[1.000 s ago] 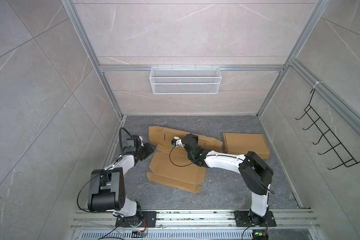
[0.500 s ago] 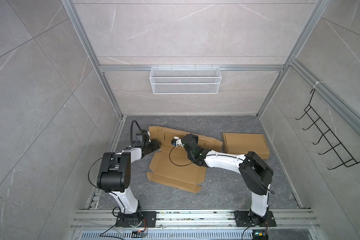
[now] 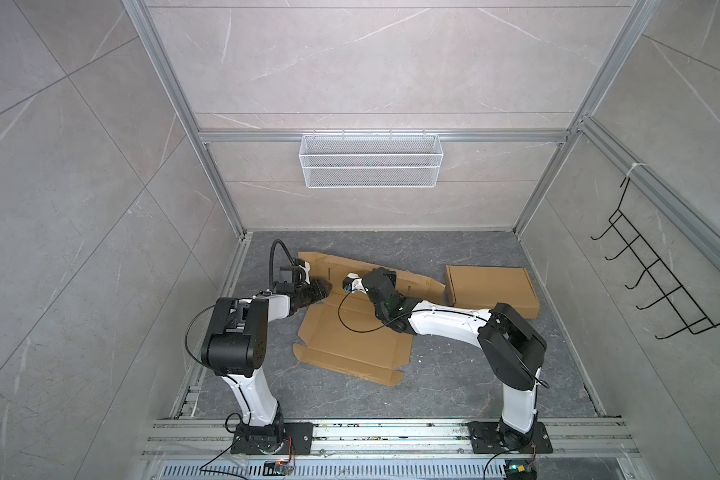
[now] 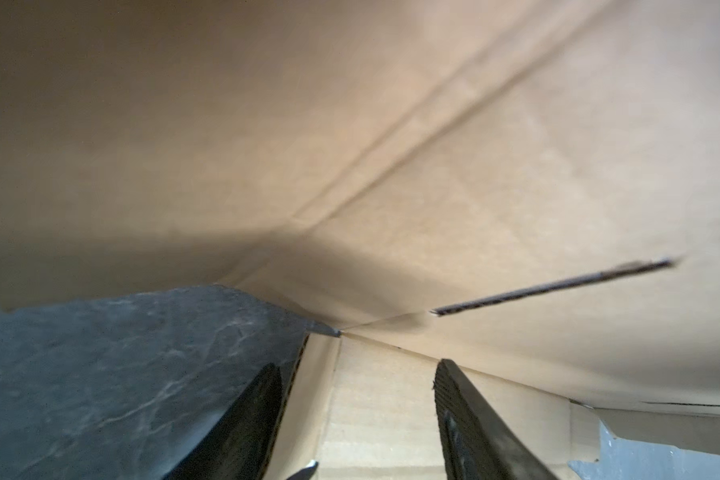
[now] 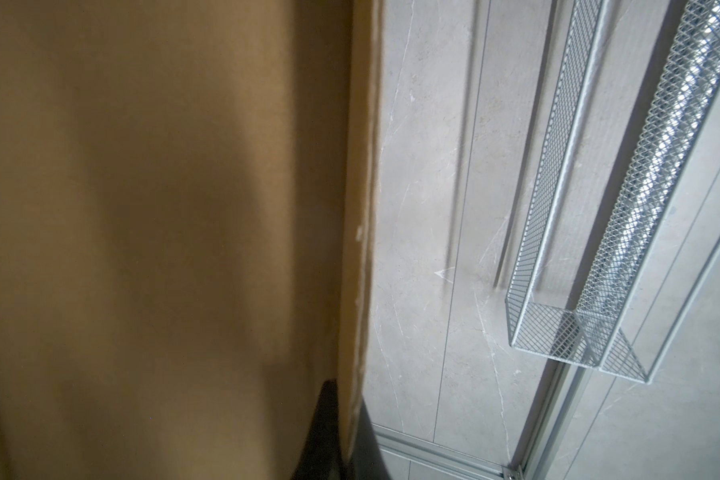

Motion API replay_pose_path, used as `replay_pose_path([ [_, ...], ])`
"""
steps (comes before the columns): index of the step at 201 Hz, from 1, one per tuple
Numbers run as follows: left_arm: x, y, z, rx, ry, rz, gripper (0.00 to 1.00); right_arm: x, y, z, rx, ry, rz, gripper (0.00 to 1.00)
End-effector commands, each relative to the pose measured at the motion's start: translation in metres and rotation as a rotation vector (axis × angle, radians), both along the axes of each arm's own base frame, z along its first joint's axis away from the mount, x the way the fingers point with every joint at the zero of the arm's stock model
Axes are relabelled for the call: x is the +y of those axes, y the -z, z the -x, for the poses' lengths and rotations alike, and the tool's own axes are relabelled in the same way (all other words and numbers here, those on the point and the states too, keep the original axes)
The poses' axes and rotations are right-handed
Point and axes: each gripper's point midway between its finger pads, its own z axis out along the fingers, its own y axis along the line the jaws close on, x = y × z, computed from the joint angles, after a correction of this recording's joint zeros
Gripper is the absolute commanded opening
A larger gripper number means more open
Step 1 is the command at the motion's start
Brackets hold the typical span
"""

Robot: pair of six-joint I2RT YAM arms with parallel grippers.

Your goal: Fold the paper box

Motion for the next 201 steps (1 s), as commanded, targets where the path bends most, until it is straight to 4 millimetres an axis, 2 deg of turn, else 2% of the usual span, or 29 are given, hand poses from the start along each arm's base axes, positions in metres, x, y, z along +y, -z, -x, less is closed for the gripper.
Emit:
replay_pose_path([
  [1, -0.020, -0.035, -0.004, -0.086, 0.055, 0.055, 0.60, 0.005, 0.000, 0.003, 0.015, -0.004, 0.000, 0.00],
  [38, -0.038, -0.029, 0.002, -0.067, 0.091, 0.057, 0.59, 0.007, 0.001, 0.004, 0.019, -0.007, 0.004, 0.00],
  [60, -0.037, -0.029, 0.005, -0.056, 0.093, 0.050, 0.59, 0.007, 0.002, 0.004, 0.020, -0.007, 0.004, 0.00],
  [75, -0.031, -0.036, 0.008, -0.066, 0.088, 0.035, 0.59, 0.007, 0.002, 0.004, 0.020, -0.009, 0.004, 0.00],
  [96, -0.009, -0.047, 0.012, -0.072, 0.042, 0.025, 0.60, 0.007, 0.002, 0.004, 0.020, -0.010, 0.009, 0.00],
  [159, 0.048, -0.110, 0.038, -0.139, 0.031, -0.099, 0.61, 0.006, -0.001, 0.003, 0.017, -0.015, 0.004, 0.00],
  [179, 0.083, -0.125, 0.042, -0.140, -0.018, -0.154, 0.60, 0.006, -0.003, 0.002, 0.011, -0.020, 0.006, 0.00],
  [201, 0.133, -0.149, 0.028, -0.187, -0.159, -0.116, 0.60, 0.007, -0.005, 0.003, 0.000, -0.036, 0.006, 0.00],
])
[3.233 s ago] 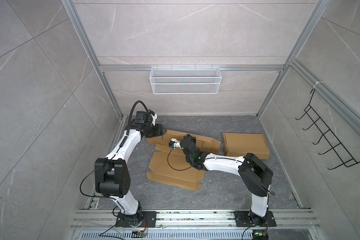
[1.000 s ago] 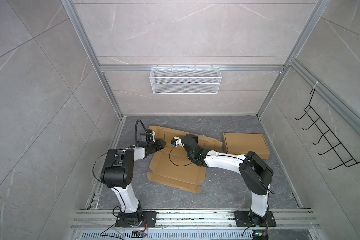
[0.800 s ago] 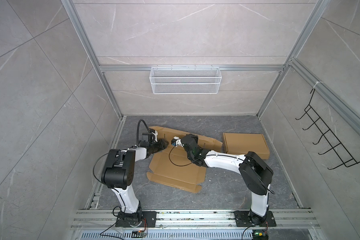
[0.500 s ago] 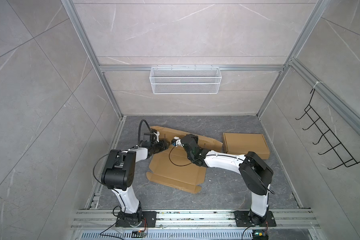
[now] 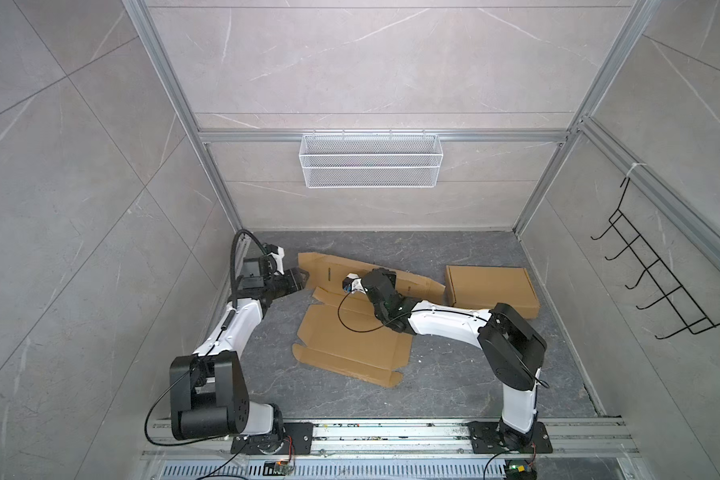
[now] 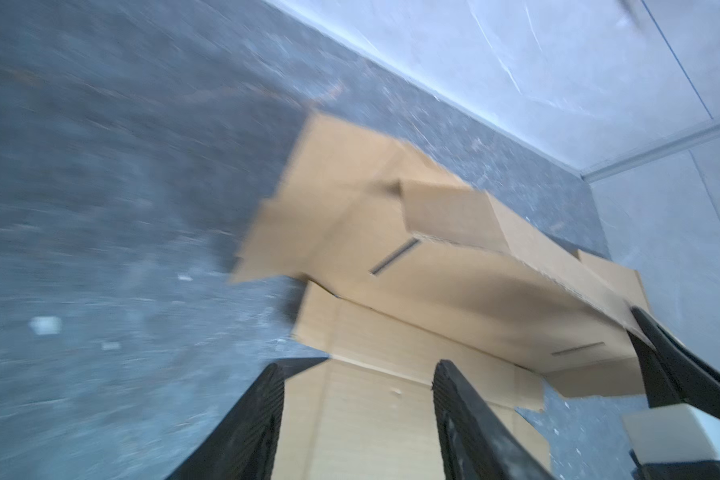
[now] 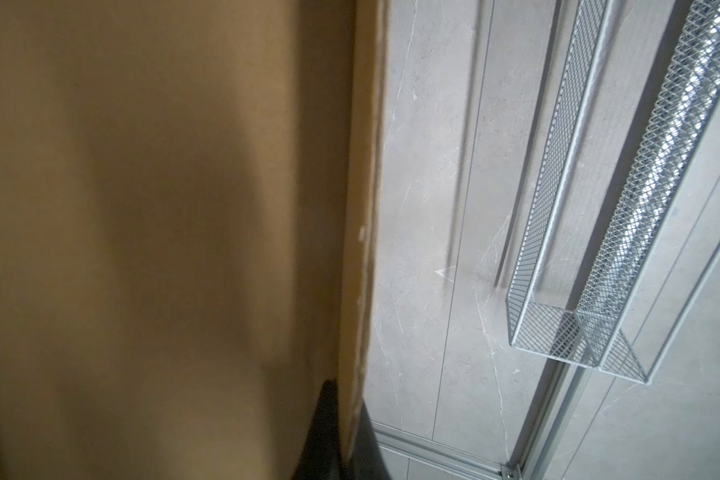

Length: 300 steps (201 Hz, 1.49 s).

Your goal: Fold the paper box

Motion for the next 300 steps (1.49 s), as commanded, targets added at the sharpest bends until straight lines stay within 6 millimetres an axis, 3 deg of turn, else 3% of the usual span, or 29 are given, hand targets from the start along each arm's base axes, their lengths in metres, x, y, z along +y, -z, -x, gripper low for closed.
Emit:
replay_pose_path([
  [1, 0.043, -0.027, -0.002, -0.042, -0.070, 0.001, 0.60, 0.007, -0.005, 0.002, -0.007, -0.038, -0.001, 0.00],
  [19, 0.069, -0.034, -0.024, -0.066, -0.132, 0.031, 0.60, 0.007, -0.006, 0.003, -0.013, -0.052, -0.003, 0.00],
  [49, 0.089, -0.012, -0.069, -0.035, -0.151, 0.054, 0.61, 0.007, -0.006, 0.007, -0.019, -0.076, -0.006, 0.00],
  [82, 0.073, 0.016, -0.106, -0.012, -0.051, 0.102, 0.62, 0.007, -0.006, 0.012, -0.019, -0.105, -0.014, 0.00],
  [118, 0.038, 0.048, -0.120, 0.056, 0.069, 0.111, 0.62, 0.008, -0.004, 0.013, -0.018, -0.114, -0.010, 0.00],
  [147, 0.015, 0.062, -0.117, 0.090, 0.141, 0.135, 0.63, 0.008, -0.006, 0.013, -0.021, -0.114, -0.009, 0.00],
  [170, 0.002, 0.068, -0.104, 0.119, 0.192, 0.160, 0.63, 0.008, -0.006, 0.013, -0.021, -0.115, -0.009, 0.00],
  [201, -0.012, 0.059, -0.077, 0.136, 0.236, 0.156, 0.63, 0.008, -0.005, 0.012, -0.018, -0.109, -0.003, 0.00],
  [255, -0.014, 0.047, -0.041, 0.160, 0.228, 0.104, 0.63, 0.007, -0.009, 0.010, -0.021, -0.102, -0.008, 0.00],
  [300, -0.042, 0.038, -0.022, 0.128, 0.319, 0.085, 0.67, 0.008, -0.011, 0.010, -0.023, -0.102, -0.014, 0.00],
])
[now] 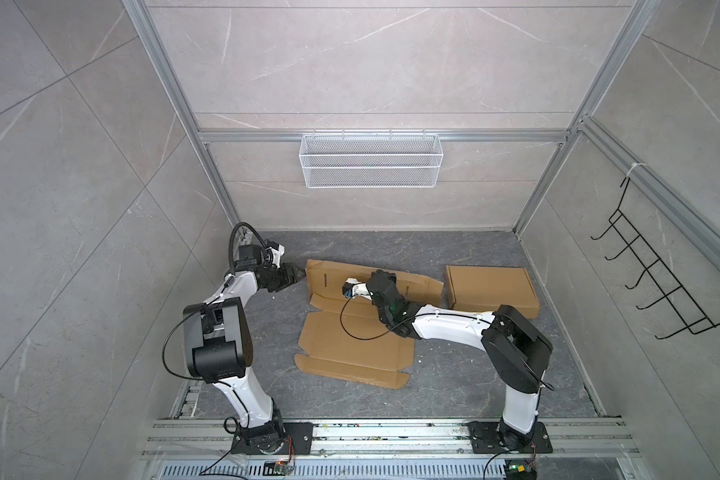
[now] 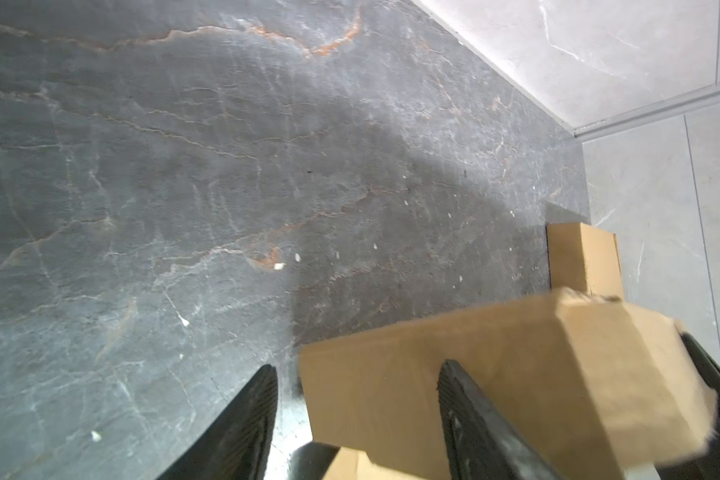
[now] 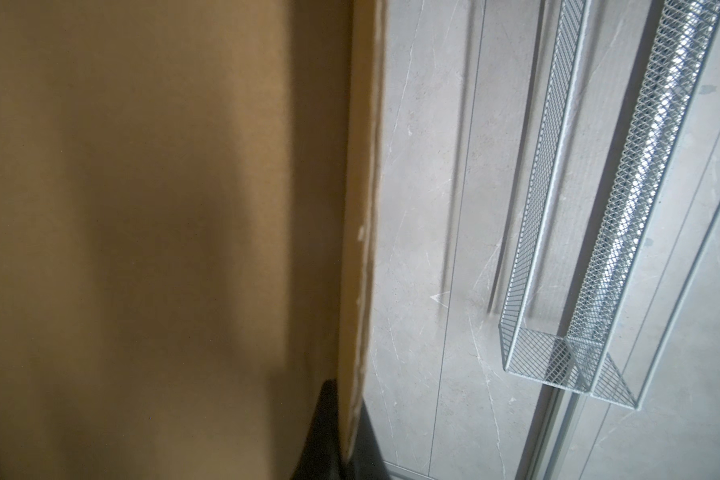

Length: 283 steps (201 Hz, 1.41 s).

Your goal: Fold the paper box

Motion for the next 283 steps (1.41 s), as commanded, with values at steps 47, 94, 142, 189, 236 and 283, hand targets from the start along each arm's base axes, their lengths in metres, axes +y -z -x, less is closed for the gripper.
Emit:
replay_pose_path([
  [47, -0.040, -0.013, 0.029, -0.065, 0.179, -0.004, 0.67, 0.002, -0.015, 0.003, -0.013, -0.014, -0.011, 0.00],
  [94, -0.044, -0.004, 0.031, -0.066, 0.211, -0.036, 0.67, 0.000, -0.021, -0.002, -0.087, -0.027, 0.024, 0.00],
  [142, -0.027, -0.020, 0.027, -0.068, 0.196, -0.036, 0.67, -0.007, -0.008, -0.002, -0.115, -0.033, 0.076, 0.00],
  [189, 0.008, -0.091, 0.029, -0.211, 0.124, 0.011, 0.67, -0.009, -0.005, 0.000, -0.098, -0.042, 0.088, 0.00],
  [236, 0.036, -0.117, -0.002, -0.275, 0.012, 0.023, 0.68, -0.013, -0.003, 0.003, -0.123, -0.051, 0.103, 0.00],
  [283, 0.061, -0.070, -0.043, -0.206, -0.044, -0.064, 0.69, -0.011, -0.005, 0.008, -0.134, -0.067, 0.099, 0.00],
])
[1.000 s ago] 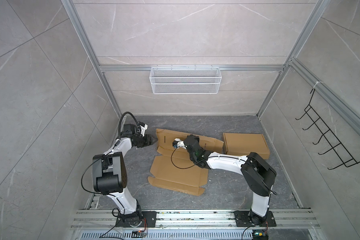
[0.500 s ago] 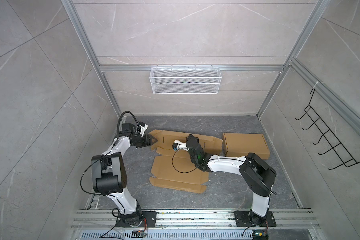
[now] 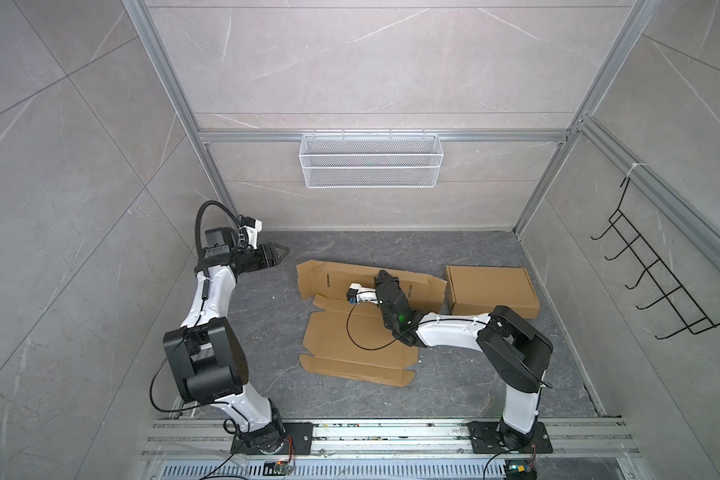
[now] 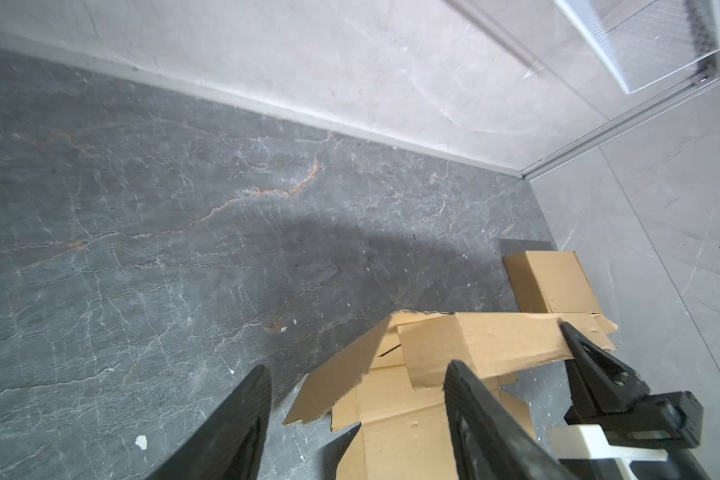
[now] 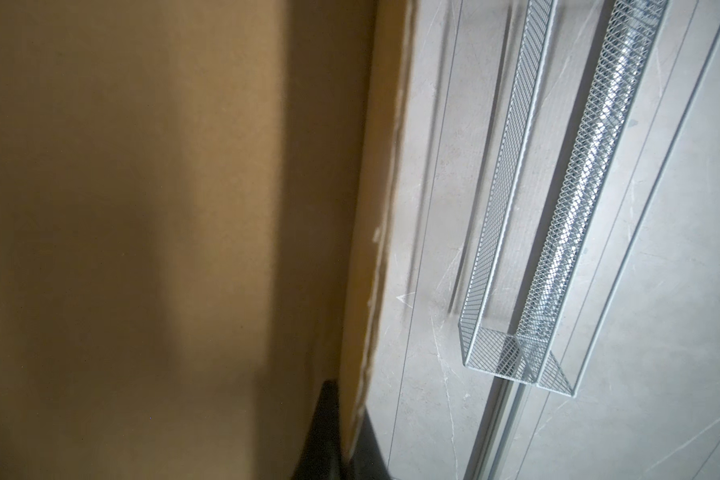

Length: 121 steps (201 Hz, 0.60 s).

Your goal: Fold the paper box

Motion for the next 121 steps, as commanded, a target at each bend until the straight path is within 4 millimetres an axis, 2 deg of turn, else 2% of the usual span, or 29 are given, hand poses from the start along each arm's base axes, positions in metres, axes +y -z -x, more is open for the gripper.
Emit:
replay_pose_path([
  [1, 0.011, 0.027, -0.023, 0.040, -0.030, -0.020, 0.69, -0.001, -0.007, 0.005, -0.012, -0.022, 0.018, 0.00],
  [33, -0.017, 0.050, -0.038, 0.050, 0.068, -0.011, 0.70, -0.002, -0.008, 0.007, -0.015, -0.029, 0.014, 0.00],
  [55, -0.037, 0.065, -0.039, 0.066, 0.136, 0.004, 0.71, -0.002, -0.008, 0.008, -0.019, -0.030, 0.014, 0.00],
  [69, -0.042, 0.077, -0.039, 0.083, 0.157, 0.006, 0.71, -0.002, -0.009, 0.009, -0.021, -0.034, 0.014, 0.00],
  [89, -0.053, 0.083, -0.031, 0.096, 0.204, 0.054, 0.71, -0.002, -0.009, 0.009, -0.020, -0.036, 0.012, 0.00],
  [121, -0.071, 0.081, -0.003, 0.099, 0.299, 0.070, 0.71, -0.003, -0.006, 0.008, -0.017, -0.032, 0.017, 0.00],
])
